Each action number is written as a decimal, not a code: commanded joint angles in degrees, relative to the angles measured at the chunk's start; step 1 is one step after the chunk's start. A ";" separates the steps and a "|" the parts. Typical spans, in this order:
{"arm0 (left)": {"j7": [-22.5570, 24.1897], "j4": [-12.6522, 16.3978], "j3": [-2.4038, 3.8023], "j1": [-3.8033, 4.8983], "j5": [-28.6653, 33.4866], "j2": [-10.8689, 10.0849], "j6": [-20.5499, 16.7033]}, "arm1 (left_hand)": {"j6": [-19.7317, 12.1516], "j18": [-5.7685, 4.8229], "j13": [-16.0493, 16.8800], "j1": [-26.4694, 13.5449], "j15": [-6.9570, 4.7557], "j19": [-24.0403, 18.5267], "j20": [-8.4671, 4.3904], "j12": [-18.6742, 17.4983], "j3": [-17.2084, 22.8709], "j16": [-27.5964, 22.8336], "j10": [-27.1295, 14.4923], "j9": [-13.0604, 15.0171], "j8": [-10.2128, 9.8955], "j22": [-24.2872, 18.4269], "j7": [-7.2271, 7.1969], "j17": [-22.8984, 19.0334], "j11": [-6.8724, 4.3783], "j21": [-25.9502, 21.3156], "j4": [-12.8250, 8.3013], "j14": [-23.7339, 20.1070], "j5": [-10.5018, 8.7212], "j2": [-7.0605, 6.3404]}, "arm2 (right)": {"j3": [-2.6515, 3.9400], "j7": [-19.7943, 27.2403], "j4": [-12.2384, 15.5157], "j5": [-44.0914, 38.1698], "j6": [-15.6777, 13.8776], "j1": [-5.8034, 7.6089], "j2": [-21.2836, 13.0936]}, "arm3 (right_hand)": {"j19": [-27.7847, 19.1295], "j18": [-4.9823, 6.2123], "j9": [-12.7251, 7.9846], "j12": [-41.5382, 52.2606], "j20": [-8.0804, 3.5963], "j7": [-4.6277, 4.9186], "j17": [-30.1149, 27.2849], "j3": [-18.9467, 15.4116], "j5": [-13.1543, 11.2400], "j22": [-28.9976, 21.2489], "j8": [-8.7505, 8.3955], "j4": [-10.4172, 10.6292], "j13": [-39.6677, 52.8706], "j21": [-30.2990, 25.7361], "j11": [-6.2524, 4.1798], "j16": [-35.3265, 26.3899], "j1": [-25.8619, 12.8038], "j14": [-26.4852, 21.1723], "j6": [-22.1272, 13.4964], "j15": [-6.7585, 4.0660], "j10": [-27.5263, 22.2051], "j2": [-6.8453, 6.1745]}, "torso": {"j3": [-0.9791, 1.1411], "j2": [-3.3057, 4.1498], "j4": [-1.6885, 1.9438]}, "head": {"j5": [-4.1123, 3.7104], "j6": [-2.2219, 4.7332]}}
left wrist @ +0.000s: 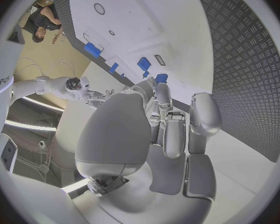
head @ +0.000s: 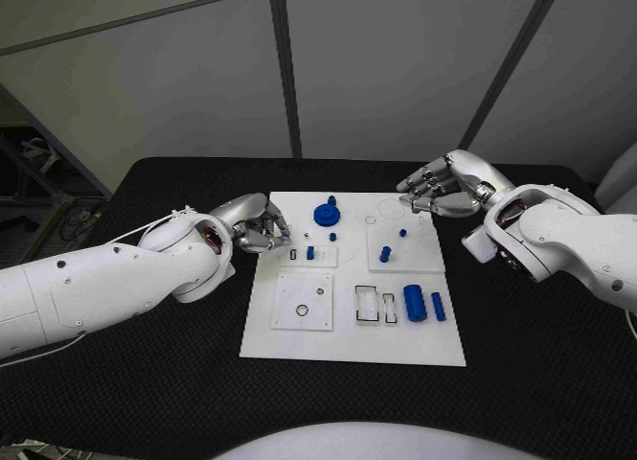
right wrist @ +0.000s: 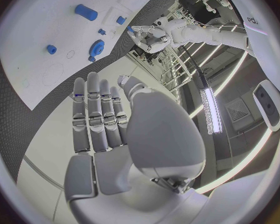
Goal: Assemble the parts on the task board
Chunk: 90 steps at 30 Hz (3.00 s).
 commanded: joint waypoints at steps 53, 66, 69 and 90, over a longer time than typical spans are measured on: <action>-14.97 -10.00 1.52 0.20 5.34 8.10 -6.25 | 2.17 -2.44 0.68 -4.18 -1.48 2.95 -0.78 0.23 6.16 1.04 4.79 1.54 6.46 3.40 -2.08 10.94 -1.01 4.44 -0.80 4.92 0.23 -4.77 | 0.03 0.27 -0.08 -0.17 -0.09 0.10 0.70 | 0.60 0.64 0.00 -0.27 -0.01 0.05 0.06 0.32 0.34 -0.06 -0.33 -0.12 -0.10 -0.28 0.25 -0.32 -0.26 0.43 0.11 0.14 0.16 0.26 | -0.01 0.01 -0.09 | 0.72 0.33; -15.48 -10.46 1.51 0.20 2.28 8.91 -4.89 | 2.67 -2.45 0.07 -5.61 -1.71 3.04 -0.98 0.00 5.81 1.02 4.72 1.43 6.63 3.53 -2.43 10.96 -1.25 4.44 -0.34 4.93 0.06 -6.09 | 0.03 0.32 -0.14 -0.17 -0.03 0.10 0.81 | 0.60 0.64 0.00 -0.27 -0.01 0.05 0.06 0.32 0.34 -0.06 -0.33 -0.12 -0.10 -0.28 0.25 -0.32 -0.26 0.43 0.11 0.14 0.16 0.26 | -0.01 0.03 -0.05 | 0.62 0.38; -15.61 -10.71 1.51 0.20 1.81 9.14 -4.38 | 2.81 -2.43 -0.13 -6.04 -1.74 3.01 -1.02 -0.05 5.59 1.01 4.65 1.35 6.59 3.50 -2.45 10.95 -1.27 4.33 -0.14 4.94 0.04 -6.40 | 0.03 0.33 -0.15 -0.17 -0.02 0.10 0.84 | 0.60 0.64 0.00 -0.27 -0.01 0.05 0.06 0.32 0.34 -0.06 -0.33 -0.12 -0.10 -0.28 0.25 -0.32 -0.26 0.43 0.11 0.14 0.16 0.26 | -0.02 0.03 -0.09 | 0.62 0.39; -15.82 -12.55 1.52 0.21 0.03 10.61 -2.47 | 3.19 -2.41 -0.71 -7.13 -1.76 2.97 -1.09 -0.19 4.54 0.99 4.30 1.02 6.34 3.49 -2.38 10.94 -1.24 4.08 0.33 4.94 -0.07 -7.54 | 0.03 0.37 -0.22 -0.17 0.10 0.10 0.91 | 0.66 0.64 0.00 -0.35 -0.03 0.06 0.09 0.39 0.36 -0.09 -0.36 -0.28 -0.20 -0.36 0.25 -0.44 -0.13 0.46 0.11 0.13 0.20 0.21 | -0.01 0.01 -0.05 | 0.38 0.47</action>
